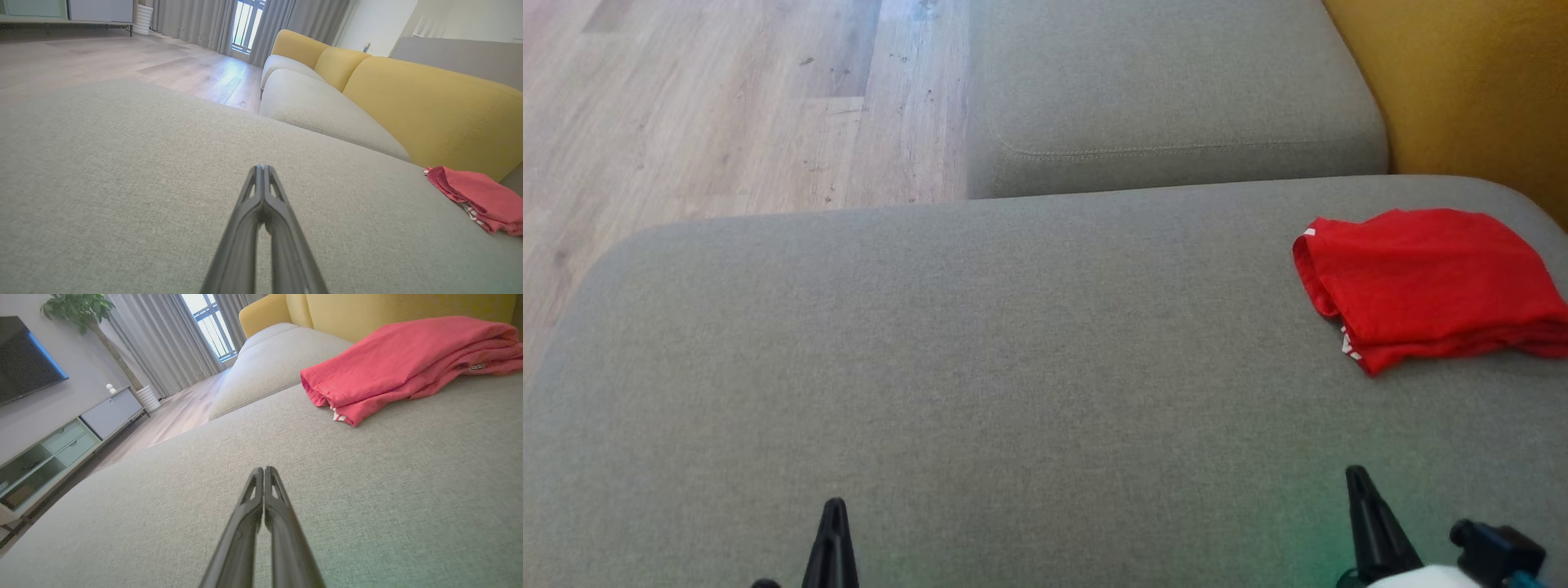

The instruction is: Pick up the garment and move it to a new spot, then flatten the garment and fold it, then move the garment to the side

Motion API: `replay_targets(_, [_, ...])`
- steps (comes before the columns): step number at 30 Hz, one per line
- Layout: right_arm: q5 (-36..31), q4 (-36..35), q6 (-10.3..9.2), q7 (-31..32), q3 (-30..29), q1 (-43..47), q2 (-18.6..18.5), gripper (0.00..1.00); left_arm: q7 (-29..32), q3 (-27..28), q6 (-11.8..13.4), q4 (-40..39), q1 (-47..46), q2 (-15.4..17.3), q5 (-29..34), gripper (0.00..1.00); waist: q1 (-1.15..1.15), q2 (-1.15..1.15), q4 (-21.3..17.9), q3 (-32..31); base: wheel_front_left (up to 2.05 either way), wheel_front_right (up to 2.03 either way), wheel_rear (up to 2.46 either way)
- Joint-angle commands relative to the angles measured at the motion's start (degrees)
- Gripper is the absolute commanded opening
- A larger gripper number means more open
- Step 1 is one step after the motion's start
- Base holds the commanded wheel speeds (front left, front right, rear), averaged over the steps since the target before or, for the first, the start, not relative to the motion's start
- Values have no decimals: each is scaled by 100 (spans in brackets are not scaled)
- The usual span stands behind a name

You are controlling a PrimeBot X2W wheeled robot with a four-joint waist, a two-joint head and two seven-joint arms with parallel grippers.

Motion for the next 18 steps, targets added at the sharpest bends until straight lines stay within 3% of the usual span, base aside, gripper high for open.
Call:
replay_targets(1, [139, -205, -1, 22, -38, -350, 8, 0, 16, 84, -31, -127, -272, 56, -138, 0, 0, 0, -2, 5, 0, 0, 0])
replay_targets(18, [1230, -225, -2, 281, -198, -568, 28, 0, 246, 311, -228, 4, -563, 99, -1302, 0, 0, 0, -30, 104, 0, 0, 0])
